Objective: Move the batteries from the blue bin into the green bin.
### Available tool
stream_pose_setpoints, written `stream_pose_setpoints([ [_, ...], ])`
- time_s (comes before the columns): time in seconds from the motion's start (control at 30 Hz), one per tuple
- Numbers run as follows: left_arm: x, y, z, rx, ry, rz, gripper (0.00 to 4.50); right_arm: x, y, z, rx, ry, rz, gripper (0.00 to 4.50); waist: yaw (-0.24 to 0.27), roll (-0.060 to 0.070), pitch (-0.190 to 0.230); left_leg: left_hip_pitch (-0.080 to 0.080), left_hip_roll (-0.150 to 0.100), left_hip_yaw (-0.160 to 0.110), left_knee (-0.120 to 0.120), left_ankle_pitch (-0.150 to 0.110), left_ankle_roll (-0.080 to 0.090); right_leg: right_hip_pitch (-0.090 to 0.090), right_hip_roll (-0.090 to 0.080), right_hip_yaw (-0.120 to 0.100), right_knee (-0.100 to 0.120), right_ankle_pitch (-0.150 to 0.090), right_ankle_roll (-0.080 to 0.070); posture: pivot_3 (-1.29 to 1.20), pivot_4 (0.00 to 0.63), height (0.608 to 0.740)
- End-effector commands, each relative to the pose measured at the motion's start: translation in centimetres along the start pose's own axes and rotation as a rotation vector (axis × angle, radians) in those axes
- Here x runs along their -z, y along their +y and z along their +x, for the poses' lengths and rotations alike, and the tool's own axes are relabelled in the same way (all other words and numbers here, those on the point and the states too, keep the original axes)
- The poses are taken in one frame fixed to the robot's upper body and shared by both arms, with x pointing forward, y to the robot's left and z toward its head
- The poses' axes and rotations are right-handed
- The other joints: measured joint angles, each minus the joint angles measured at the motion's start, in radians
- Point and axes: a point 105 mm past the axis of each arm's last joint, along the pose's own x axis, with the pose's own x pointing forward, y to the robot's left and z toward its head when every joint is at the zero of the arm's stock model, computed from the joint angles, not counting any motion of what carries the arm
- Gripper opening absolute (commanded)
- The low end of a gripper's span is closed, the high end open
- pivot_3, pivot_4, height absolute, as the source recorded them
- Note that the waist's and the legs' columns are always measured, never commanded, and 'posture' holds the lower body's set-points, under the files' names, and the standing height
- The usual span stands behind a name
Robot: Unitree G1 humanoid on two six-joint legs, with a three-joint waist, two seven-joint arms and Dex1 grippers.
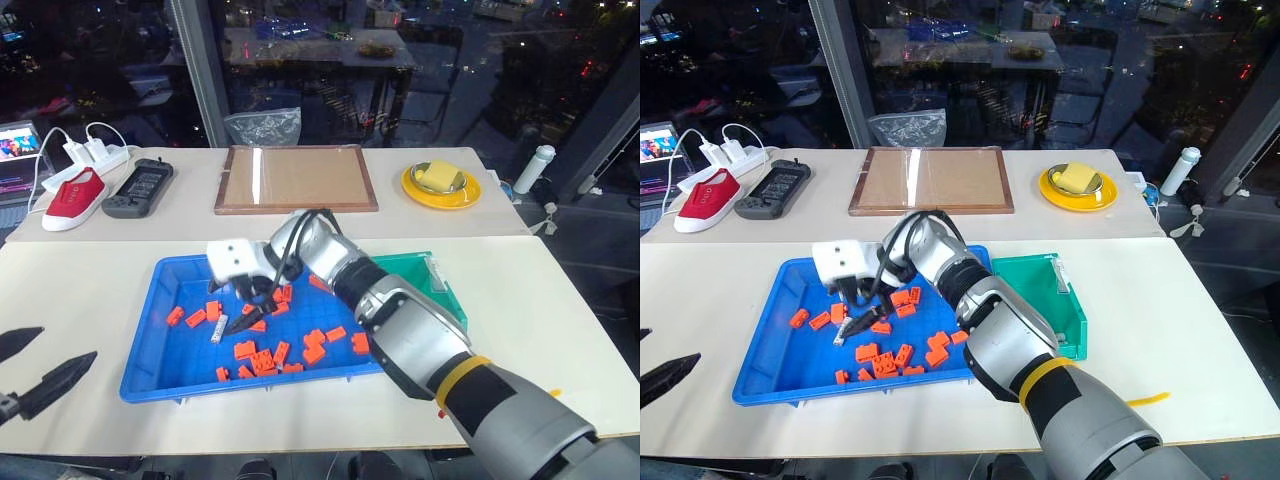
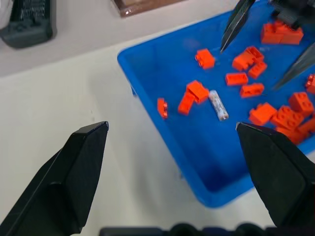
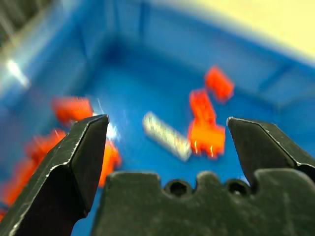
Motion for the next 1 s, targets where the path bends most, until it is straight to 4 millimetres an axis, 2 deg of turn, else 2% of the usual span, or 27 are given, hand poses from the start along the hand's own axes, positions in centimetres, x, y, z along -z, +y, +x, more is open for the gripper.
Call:
stream_pose_setpoints([
  [0.03, -1.1, 0.5, 2.3, 0.024, -0.045, 0.014, 4.50, -7.5, -1.5, -7.7, 0.094, -0.266, 0.040, 4.48, 0.003, 0.000, 0.000, 0.000, 0.000, 0.000, 0.000, 0.000, 0.000, 0.000, 0.000, 0.000, 0.000, 0.000, 0.000, 0.00, 0.150, 0.740],
  [0.1, -1.3, 0.7, 3.7, 0.033, -0.044, 0.008, 4.50, -7.3, -1.4, -11.8, 0.157, -0.307, 0.091, 4.48, 0.025, -0.004, -0.003, -0.001, 0.000, -0.002, 0.000, 0.000, -0.001, 0.002, 0.000, -0.002, -0.002, 0.000, 0.000, 0.00, 0.150, 0.740],
  [0.2, -1.9, 0.1, 5.2, 0.096, -0.038, 0.027, 4.50, -5.4, -0.2, -15.7, 0.242, -0.257, 0.099, 4.48, 0.035, -0.011, -0.007, 0.004, -0.001, -0.001, 0.002, -0.003, -0.006, 0.006, -0.001, -0.003, -0.006, 0.000, 0.000, 0.00, 0.150, 0.740],
  [0.3, -2.2, -0.4, 5.8, 0.148, -0.024, 0.028, 4.50, -3.7, 2.5, -17.7, 0.253, -0.179, 0.042, 4.48, 0.027, -0.014, -0.009, -0.001, -0.001, 0.000, 0.003, -0.003, -0.006, 0.006, -0.001, -0.001, -0.006, 0.000, 0.001, 0.00, 0.150, 0.740],
  [0.33, -2.4, -0.9, 6.3, 0.189, -0.010, 0.023, 4.50, -3.1, 4.0, -18.8, 0.248, -0.161, 0.039, 4.48, 0.021, -0.012, -0.008, -0.003, -0.001, 0.002, 0.003, -0.003, -0.006, 0.002, -0.001, 0.001, -0.002, 0.000, 0.001, 0.00, 0.150, 0.740],
  [0.4, -2.7, -1.7, 7.2, 0.253, 0.009, 0.018, 4.50, -2.0, 5.7, -20.0, 0.276, -0.114, 0.071, 4.48, 0.022, -0.003, -0.002, -0.004, -0.001, 0.003, 0.003, -0.003, -0.006, -0.001, -0.001, 0.003, -0.001, 0.000, 0.001, 0.00, 0.150, 0.740],
  [0.47, -3.0, -2.6, 8.2, 0.309, 0.026, 0.011, 4.50, -1.0, 6.1, -20.5, 0.335, -0.066, 0.107, 4.48, 0.019, 0.006, -0.002, -0.003, -0.001, 0.003, 0.003, -0.003, -0.005, -0.001, 0.000, 0.004, -0.001, 0.000, 0.001, 0.00, 0.150, 0.740],
  [0.57, -2.5, -3.7, 9.9, 0.354, 0.093, -0.004, 4.50, 0.2, 6.3, -20.7, 0.398, -0.027, 0.144, 4.48, 0.000, 0.006, -0.002, 0.003, -0.001, 0.004, 0.002, -0.004, -0.004, 0.001, 0.002, 0.009, -0.001, 0.000, 0.001, 0.00, 0.150, 0.740],
  [0.7, -0.7, -2.6, 13.4, 0.149, 0.199, -0.137, 4.50, 1.2, 6.5, -20.6, 0.458, -0.013, 0.169, 4.48, 0.001, 0.006, -0.002, 0.007, -0.003, 0.005, 0.004, -0.004, -0.004, 0.003, 0.003, 0.013, 0.001, 0.000, 0.002, 0.00, 0.150, 0.740],
  [0.77, 0.8, -3.8, 13.7, 0.150, 0.311, -0.156, 4.50, 1.6, 6.8, -20.5, 0.467, -0.018, 0.182, 4.48, 0.003, 0.004, -0.002, 0.005, -0.003, 0.004, 0.007, -0.004, -0.003, 0.003, 0.004, 0.013, 0.001, 0.000, 0.003, 0.00, 0.150, 0.740],
  [0.87, 0.5, -5.1, 14.4, 0.159, 0.311, -0.223, 4.50, 2.1, 6.8, -20.5, 0.491, -0.010, 0.195, 4.48, 0.005, 0.004, -0.002, -0.001, -0.004, 0.003, 0.012, -0.005, -0.002, 0.002, 0.003, 0.013, 0.000, 0.001, 0.004, 0.00, 0.150, 0.740],
  [1.0, 0.9, -7.1, 15.6, 0.174, 0.319, -0.254, 4.50, 1.7, 6.5, -20.3, 0.500, -0.029, 0.188, 4.48, 0.013, 0.002, -0.003, -0.003, -0.005, 0.002, 0.013, -0.005, -0.002, 0.002, 0.002, 0.013, -0.001, 0.002, 0.005, 0.00, 0.150, 0.740],
])
